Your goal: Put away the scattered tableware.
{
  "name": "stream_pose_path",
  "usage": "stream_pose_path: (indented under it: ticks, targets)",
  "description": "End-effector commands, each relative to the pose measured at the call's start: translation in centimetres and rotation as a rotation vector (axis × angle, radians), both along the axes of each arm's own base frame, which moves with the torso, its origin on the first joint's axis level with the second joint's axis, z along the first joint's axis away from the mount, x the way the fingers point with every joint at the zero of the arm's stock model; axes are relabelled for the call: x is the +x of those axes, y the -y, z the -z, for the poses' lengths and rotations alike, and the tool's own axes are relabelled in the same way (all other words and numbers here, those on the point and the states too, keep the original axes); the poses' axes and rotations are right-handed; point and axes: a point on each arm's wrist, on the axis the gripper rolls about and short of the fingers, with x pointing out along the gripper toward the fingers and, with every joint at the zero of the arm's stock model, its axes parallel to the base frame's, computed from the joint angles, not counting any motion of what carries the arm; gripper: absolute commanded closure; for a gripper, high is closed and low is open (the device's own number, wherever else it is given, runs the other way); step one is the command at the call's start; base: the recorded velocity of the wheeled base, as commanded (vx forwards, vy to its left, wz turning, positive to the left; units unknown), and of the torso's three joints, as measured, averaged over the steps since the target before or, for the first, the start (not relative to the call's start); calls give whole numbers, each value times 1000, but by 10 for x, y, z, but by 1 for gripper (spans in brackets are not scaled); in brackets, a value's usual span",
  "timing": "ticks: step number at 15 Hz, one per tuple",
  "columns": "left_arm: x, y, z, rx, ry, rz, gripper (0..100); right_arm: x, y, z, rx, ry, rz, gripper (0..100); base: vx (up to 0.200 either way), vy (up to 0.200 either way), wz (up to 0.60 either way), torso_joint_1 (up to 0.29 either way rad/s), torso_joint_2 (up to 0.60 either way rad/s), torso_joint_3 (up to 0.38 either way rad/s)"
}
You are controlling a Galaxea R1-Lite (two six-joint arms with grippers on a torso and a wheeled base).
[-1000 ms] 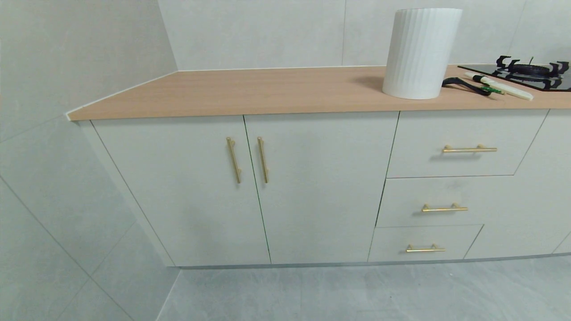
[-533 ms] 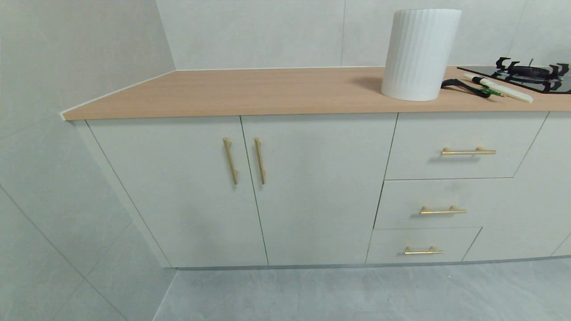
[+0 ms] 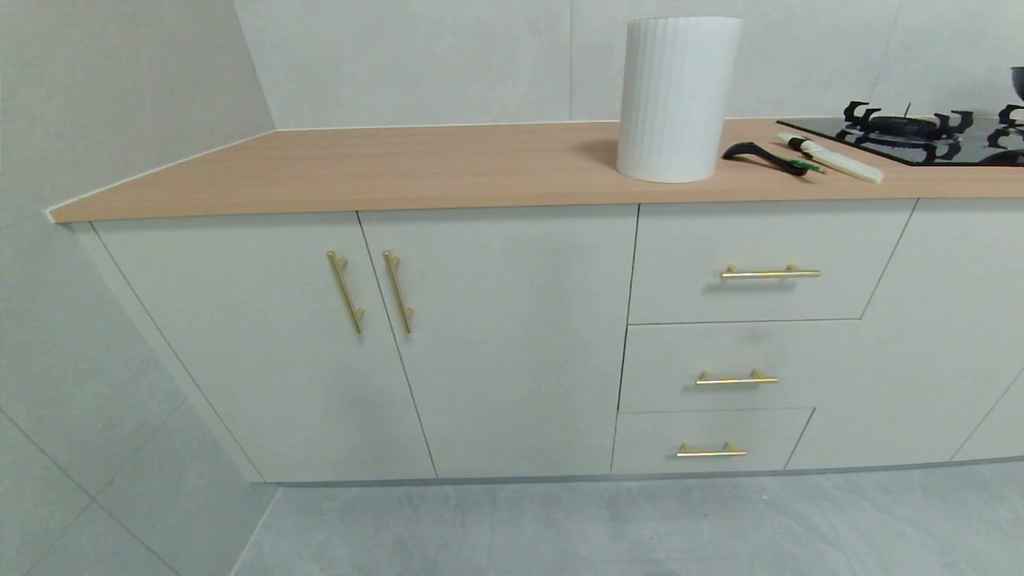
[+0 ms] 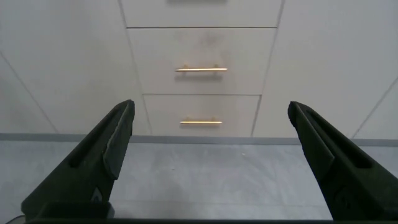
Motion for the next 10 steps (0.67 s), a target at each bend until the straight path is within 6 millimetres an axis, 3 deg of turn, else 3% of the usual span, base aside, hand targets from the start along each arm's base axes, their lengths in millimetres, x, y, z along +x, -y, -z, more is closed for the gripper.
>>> stream_pose_path:
  ticks: [1,4,10]
  targets:
    - [0,0,0,0,-1,-1,0,0,0,0,0,-1,-1,0,0,-200,0,2,12,-7]
    - [0,0,0,0,-1,-1,0,0,0,0,0,-1,-1,0,0,-200,0,5,4,7]
    - [0,0,0,0,-1,-1,0,0,0,0,0,-1,-1,0,0,0,0,0,0,0]
